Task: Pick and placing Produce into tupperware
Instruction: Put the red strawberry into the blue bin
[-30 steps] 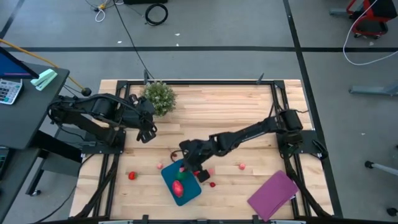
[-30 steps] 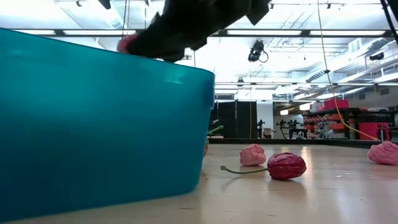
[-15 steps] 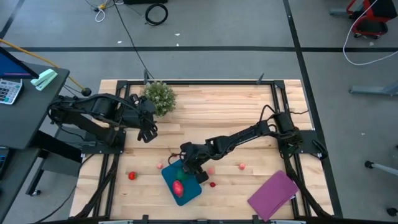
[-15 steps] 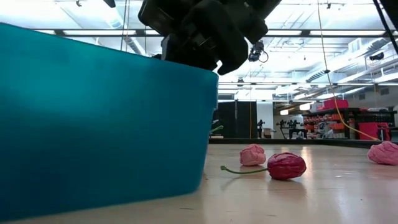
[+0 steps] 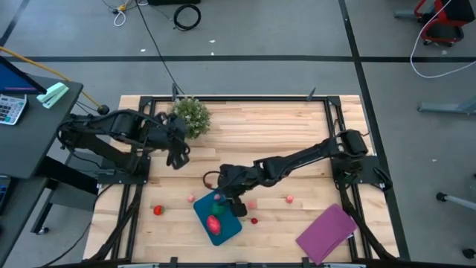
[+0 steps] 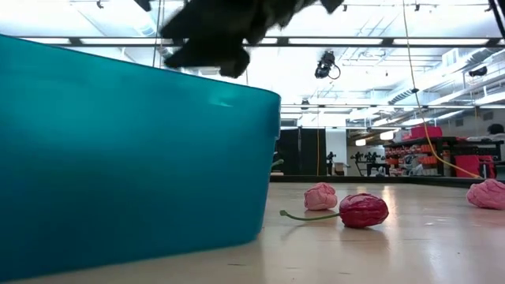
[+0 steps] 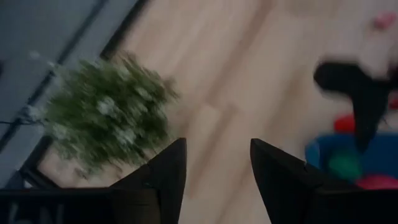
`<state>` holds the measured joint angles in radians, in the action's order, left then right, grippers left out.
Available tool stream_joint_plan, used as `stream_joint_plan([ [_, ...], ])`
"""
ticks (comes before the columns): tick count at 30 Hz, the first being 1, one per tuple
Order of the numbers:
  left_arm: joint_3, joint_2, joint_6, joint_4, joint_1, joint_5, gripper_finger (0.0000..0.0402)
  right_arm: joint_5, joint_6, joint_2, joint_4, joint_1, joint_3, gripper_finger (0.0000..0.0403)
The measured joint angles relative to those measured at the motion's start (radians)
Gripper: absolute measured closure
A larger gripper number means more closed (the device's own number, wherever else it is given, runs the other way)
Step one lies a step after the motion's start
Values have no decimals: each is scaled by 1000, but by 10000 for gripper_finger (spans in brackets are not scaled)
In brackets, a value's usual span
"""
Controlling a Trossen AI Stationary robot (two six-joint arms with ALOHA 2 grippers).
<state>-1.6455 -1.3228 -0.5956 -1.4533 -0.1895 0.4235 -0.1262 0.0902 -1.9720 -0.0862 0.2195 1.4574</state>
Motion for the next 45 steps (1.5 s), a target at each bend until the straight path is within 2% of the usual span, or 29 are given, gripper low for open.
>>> stream_joint_plan([
  [4, 1, 0, -71, -66, -31, -220, 228, -2, 43, 61, -71, 21, 0, 186],
  [7, 41, -8, -172, -55, -114, -287, 229, -1, 43, 105, -148, 42, 0, 196],
  [11, 177, -6, -286, 24, -259, -297, 230, -2, 41, 144, -242, 75, 0, 206],
  [16, 425, -9, -359, 223, -417, -297, 230, -2, 45, 169, -323, 123, 0, 212],
  [19, 556, -9, -398, 312, -476, -301, 230, -2, 45, 178, -352, 149, 0, 213],
  [24, 690, -9, -493, 333, -522, -339, 230, -3, 41, 188, -371, 174, 0, 212],
  [34, 818, -8, -573, 600, -564, -376, 230, -1, 39, 188, -381, 174, 0, 215],
  [45, 836, -19, -573, 566, -578, -376, 230, -1, 45, 188, -389, 174, 0, 215],
])
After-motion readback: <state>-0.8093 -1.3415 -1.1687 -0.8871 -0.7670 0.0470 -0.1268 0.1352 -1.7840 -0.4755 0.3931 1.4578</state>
